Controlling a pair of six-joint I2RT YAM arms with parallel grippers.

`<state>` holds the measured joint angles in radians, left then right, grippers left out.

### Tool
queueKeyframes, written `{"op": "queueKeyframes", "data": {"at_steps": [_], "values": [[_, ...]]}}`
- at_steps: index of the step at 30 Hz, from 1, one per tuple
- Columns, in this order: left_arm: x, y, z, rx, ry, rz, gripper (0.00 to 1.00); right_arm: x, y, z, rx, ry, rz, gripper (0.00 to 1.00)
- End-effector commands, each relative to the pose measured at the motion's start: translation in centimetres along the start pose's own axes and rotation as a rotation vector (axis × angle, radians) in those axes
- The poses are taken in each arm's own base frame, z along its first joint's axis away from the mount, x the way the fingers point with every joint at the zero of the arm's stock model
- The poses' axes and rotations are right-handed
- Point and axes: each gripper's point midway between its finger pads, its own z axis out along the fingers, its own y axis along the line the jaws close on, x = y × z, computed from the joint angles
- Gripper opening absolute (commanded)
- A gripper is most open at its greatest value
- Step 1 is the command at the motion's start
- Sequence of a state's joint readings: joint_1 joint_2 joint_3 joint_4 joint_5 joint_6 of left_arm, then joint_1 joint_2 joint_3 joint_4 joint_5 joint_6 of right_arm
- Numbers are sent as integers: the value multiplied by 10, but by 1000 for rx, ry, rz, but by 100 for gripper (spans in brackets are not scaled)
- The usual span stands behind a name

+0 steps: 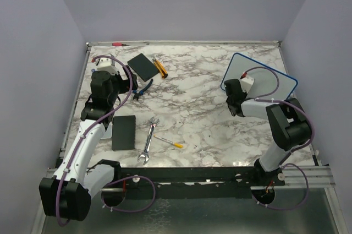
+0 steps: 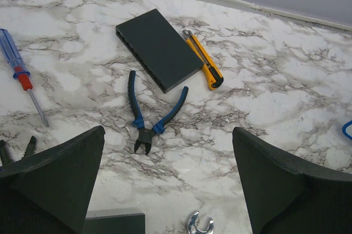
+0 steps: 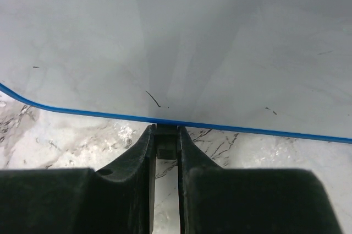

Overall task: Write a sentence on the whiteboard
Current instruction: Move the whiteboard stand to the center of the board.

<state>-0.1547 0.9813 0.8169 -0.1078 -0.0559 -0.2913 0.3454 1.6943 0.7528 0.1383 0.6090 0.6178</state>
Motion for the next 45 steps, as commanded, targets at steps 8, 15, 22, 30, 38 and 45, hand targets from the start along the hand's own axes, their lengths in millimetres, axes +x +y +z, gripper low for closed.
{"op": "queueKeyframes", "data": {"at_steps": [8,15,22,30,38,45], "values": [[2,0,-3,-1,5,8,99,6,59,-31,-290,-44,-70,0],[2,0,-3,-2,5,8,99,12,86,-49,-416,-82,-164,0],[2,0,-3,-2,2,7,99,27,110,-74,-569,-94,-236,0],[1,0,-3,-1,2,6,99,52,142,-107,-718,-92,-322,0],[1,0,-4,1,-1,6,99,79,164,-130,-786,-69,-385,0],[0,-1,-5,6,-4,6,99,92,170,-137,-790,-43,-402,4]]}}
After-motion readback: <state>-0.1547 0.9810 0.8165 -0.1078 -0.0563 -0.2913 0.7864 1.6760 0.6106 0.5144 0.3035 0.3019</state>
